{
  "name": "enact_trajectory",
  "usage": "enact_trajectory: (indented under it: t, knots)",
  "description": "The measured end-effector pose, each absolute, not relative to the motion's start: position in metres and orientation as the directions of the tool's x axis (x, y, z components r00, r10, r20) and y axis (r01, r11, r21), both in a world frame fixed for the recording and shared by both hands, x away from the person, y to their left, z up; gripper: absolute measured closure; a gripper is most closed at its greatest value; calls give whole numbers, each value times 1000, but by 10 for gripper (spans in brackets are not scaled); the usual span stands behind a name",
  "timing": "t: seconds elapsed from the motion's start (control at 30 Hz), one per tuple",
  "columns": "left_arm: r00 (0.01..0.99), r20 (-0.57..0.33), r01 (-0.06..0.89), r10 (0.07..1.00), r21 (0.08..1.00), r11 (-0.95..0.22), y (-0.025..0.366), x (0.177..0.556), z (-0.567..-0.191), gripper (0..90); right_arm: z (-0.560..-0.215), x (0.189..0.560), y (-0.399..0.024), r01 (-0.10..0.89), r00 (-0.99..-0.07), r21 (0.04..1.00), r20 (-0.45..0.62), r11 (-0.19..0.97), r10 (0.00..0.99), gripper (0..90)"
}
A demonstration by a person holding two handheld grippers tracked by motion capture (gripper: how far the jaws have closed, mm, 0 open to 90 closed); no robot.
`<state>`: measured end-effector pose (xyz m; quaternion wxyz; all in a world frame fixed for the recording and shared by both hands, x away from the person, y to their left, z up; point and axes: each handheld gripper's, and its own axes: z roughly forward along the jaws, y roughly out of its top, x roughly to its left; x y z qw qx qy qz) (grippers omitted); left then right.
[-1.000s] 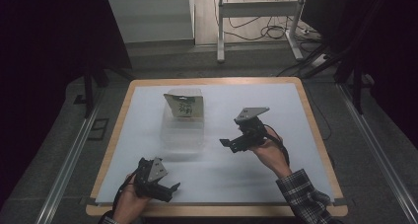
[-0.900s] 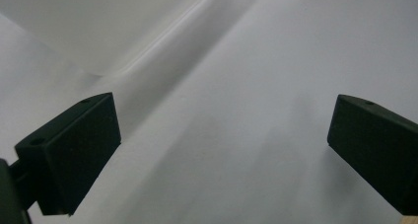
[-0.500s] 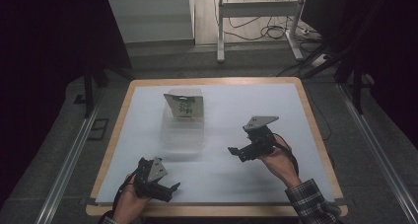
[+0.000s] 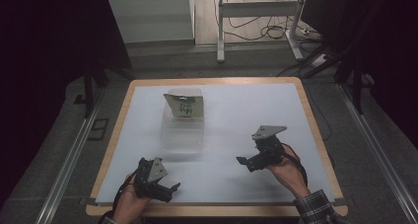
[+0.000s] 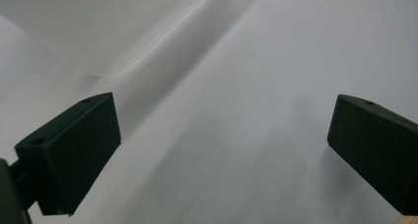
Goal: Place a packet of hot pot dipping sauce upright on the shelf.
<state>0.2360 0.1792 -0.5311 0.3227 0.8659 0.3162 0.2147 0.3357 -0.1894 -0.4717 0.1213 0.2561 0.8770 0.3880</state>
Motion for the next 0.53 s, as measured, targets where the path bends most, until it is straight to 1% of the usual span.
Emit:
enact_trajectory:
  t: [0.3,0.53]
  knots:
    - [715,169,406,679,689,-600,178,236,-532,0,-490,326,-212,410,-816,712,7,570,578,0]
    - [715,171,406,678,689,-601,178,236,-532,0,-496,325,-221,408,-817,712,5,571,577,0]
